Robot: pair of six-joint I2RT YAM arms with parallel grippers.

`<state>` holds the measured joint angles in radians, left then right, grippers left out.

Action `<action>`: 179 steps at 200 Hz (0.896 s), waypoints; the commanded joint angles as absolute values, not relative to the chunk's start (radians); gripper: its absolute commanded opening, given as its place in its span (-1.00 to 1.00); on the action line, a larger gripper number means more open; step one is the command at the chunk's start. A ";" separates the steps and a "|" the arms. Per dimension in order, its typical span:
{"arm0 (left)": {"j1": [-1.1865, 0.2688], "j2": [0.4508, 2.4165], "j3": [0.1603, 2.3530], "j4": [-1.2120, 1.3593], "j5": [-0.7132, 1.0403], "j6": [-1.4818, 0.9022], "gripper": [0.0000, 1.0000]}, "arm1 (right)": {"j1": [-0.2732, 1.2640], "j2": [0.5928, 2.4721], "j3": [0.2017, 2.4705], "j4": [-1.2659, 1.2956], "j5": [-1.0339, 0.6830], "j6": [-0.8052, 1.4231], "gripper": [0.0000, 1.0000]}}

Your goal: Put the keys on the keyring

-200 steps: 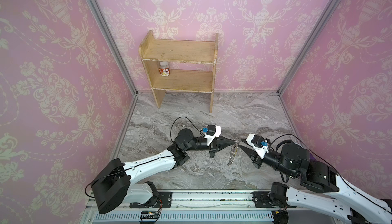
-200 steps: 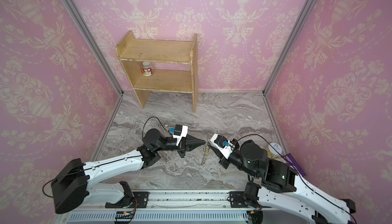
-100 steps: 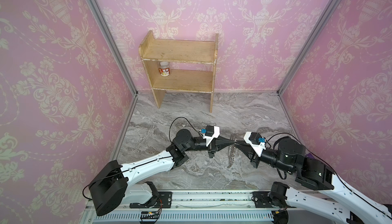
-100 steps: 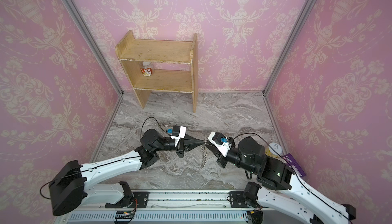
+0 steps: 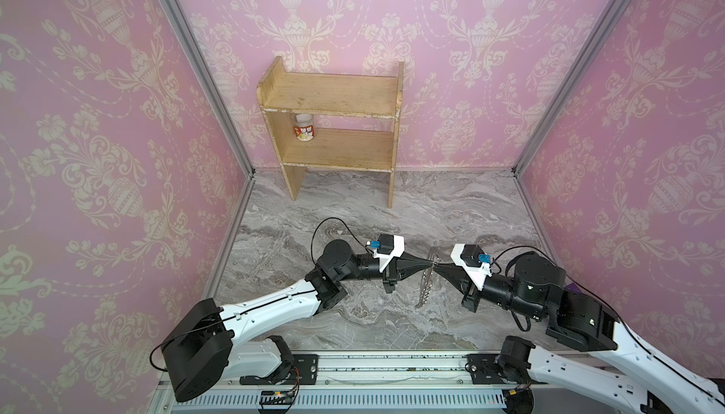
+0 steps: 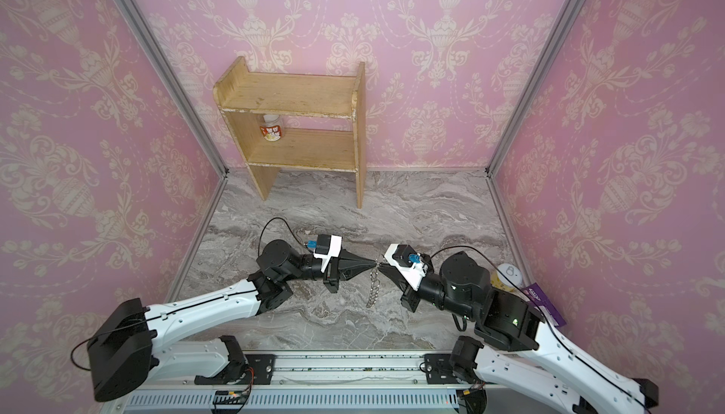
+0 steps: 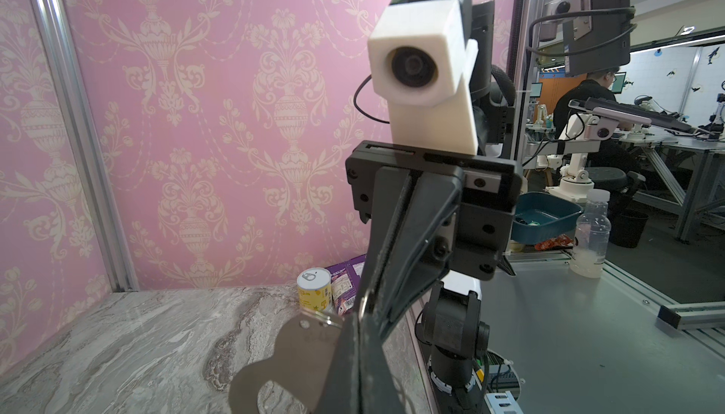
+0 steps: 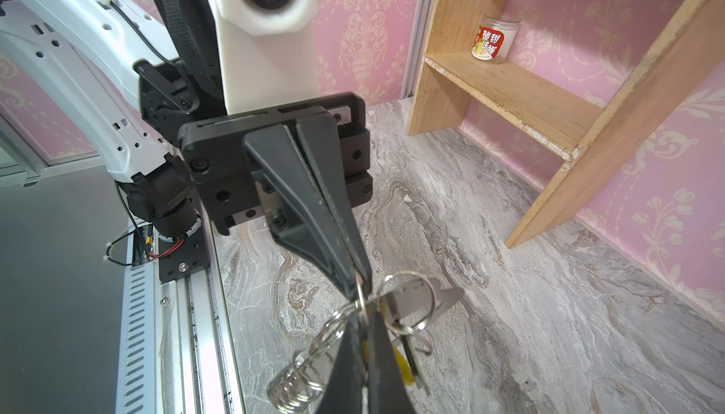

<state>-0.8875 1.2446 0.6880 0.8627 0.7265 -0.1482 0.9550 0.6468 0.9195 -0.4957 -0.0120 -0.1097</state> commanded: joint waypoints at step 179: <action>-0.902 1.162 0.906 0.172 0.690 0.121 -0.31 | 0.936 0.846 1.150 -0.798 -0.102 -0.244 -1.00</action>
